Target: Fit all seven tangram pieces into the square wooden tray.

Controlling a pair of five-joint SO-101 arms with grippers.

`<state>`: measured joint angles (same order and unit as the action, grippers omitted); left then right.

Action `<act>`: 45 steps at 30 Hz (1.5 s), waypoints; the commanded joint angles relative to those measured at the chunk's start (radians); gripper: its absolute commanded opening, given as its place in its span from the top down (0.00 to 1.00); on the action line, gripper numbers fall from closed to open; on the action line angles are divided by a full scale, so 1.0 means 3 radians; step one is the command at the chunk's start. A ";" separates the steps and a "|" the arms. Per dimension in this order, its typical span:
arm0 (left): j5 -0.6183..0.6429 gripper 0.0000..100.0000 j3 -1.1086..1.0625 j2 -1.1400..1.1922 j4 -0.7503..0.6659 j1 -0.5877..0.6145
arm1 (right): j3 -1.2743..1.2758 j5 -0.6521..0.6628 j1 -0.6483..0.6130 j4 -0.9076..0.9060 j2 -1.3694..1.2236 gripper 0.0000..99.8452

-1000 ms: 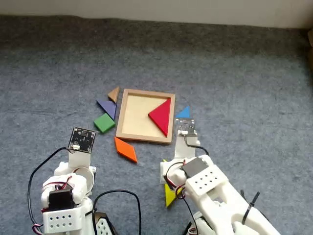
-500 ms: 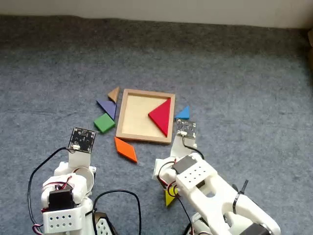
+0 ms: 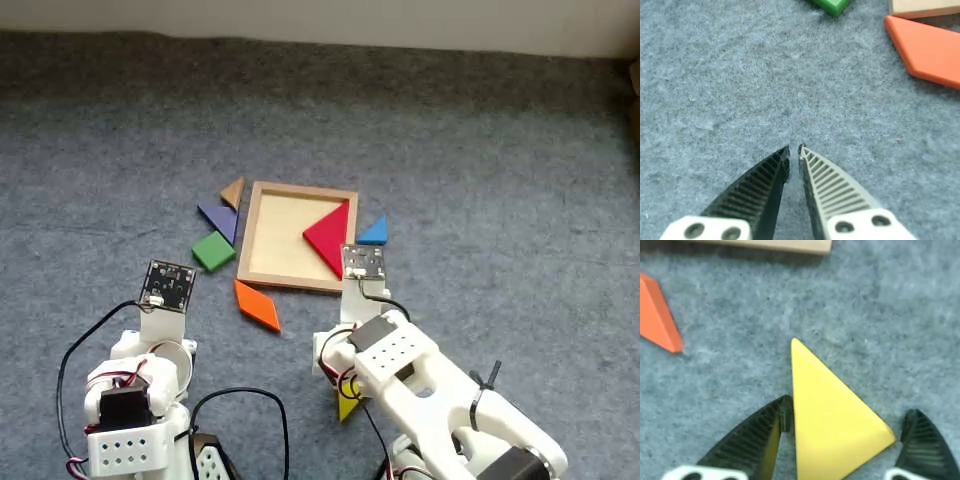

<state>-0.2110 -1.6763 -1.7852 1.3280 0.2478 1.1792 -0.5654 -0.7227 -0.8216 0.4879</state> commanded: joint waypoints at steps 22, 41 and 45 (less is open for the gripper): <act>0.0020 0.94 -0.0064 -0.0090 0.0020 -0.0023 | -0.0090 0.0092 -0.0202 -0.0222 -0.0038 0.76; 0.0020 0.94 -0.0064 -0.0090 0.0020 -0.0023 | -0.0263 0.0726 -0.0136 -0.0238 0.0003 0.85; 0.0020 0.94 -0.0064 -0.0090 0.0020 -0.0023 | -0.0294 0.0721 0.0054 -0.0248 0.0003 0.85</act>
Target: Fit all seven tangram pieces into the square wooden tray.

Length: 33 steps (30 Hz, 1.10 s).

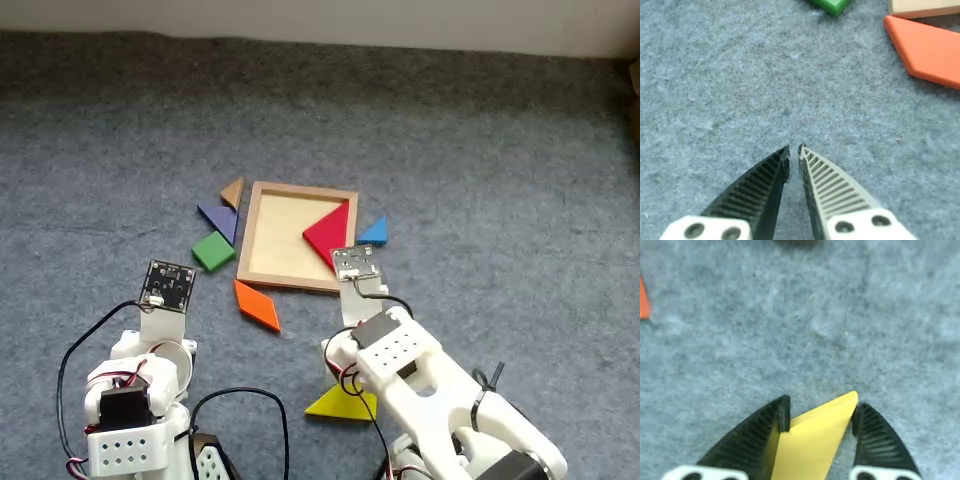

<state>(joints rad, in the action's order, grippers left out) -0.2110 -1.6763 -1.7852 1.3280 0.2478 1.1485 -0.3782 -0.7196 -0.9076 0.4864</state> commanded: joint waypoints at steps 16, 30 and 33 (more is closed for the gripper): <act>0.0020 0.94 -0.0064 -0.0090 0.0020 -0.0023 | -0.0228 0.0322 -0.0222 0.0090 0.0003 0.86; 0.0020 0.94 -0.0064 -0.0090 0.0020 -0.0023 | -0.1435 0.1212 -0.0008 -0.0683 0.0018 0.86; 0.0020 0.94 -0.0064 -0.0090 0.0020 -0.0023 | -0.1685 0.1212 -0.0003 -0.1307 0.0018 0.86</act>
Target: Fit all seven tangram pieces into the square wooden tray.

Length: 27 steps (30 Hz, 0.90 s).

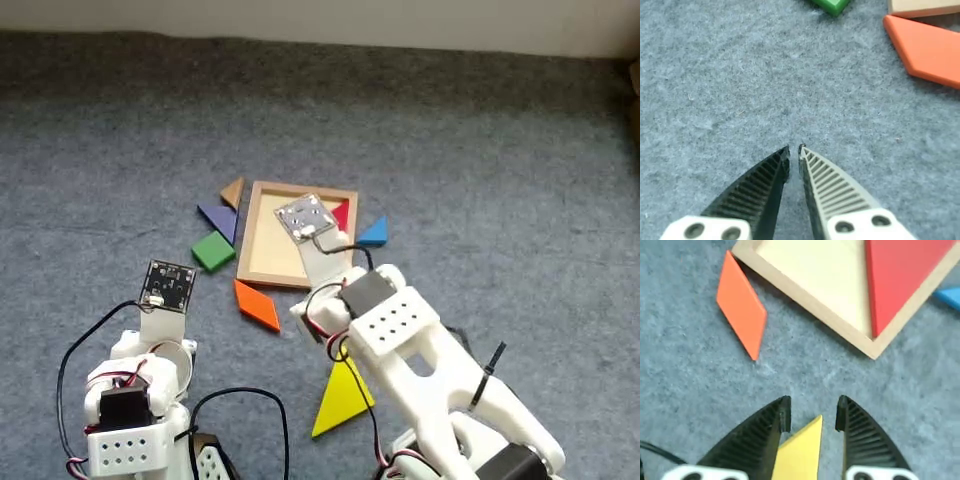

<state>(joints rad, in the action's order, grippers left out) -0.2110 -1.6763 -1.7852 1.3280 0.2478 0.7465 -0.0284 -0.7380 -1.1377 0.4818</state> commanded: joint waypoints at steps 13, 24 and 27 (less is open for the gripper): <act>0.0020 0.94 -0.0064 -0.0090 0.0020 -0.0023 | 0.0074 0.0046 -0.0545 -0.1557 0.0033 0.86; 0.0020 0.94 -0.0064 -0.0090 0.0020 -0.0023 | 0.0765 0.0051 -0.0949 -0.0800 0.0003 0.87; 0.0020 0.94 -0.0064 -0.0090 0.0020 -0.0023 | 0.0862 0.0051 -0.0964 -0.0427 -0.0013 0.95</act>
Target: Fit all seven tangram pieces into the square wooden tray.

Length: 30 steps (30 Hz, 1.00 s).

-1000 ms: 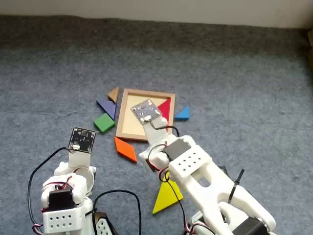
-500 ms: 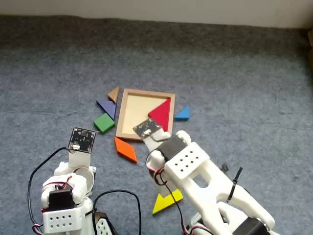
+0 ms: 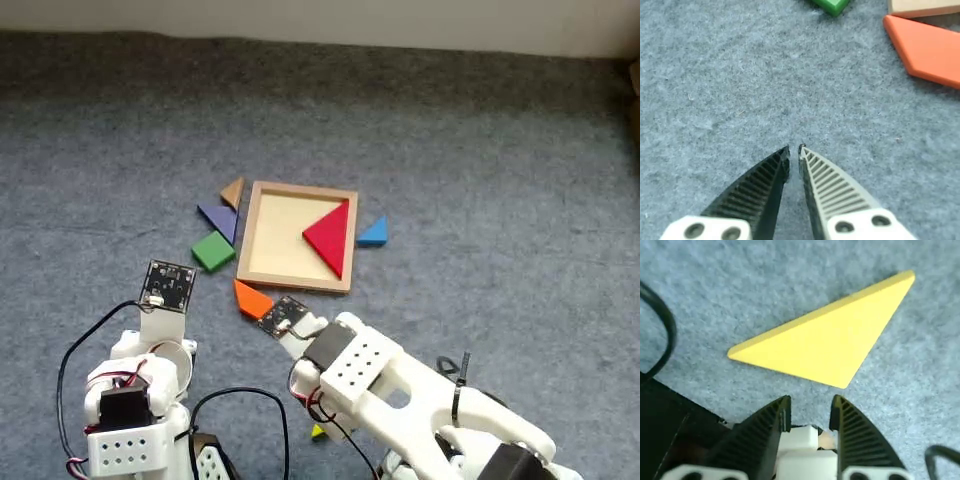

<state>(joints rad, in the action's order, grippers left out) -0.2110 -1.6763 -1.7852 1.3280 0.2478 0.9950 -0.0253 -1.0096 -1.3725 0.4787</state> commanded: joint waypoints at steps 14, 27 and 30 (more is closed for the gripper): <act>0.0020 0.94 -0.0064 -0.0090 0.0020 -0.0023 | 0.0591 0.0015 0.0320 0.1772 -0.0013 0.99; 0.0020 0.94 -0.0064 -0.0090 0.0020 -0.0023 | 0.0565 0.0036 0.1056 0.2734 0.0038 0.99; 0.0020 0.94 -0.0064 -0.0090 0.0020 -0.0023 | 0.0560 0.0020 0.1046 0.2734 0.0038 0.99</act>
<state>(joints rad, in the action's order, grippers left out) -0.2110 -1.6763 -1.7852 1.3280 0.2478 1.1684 -0.0269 -0.7181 -0.5715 0.4772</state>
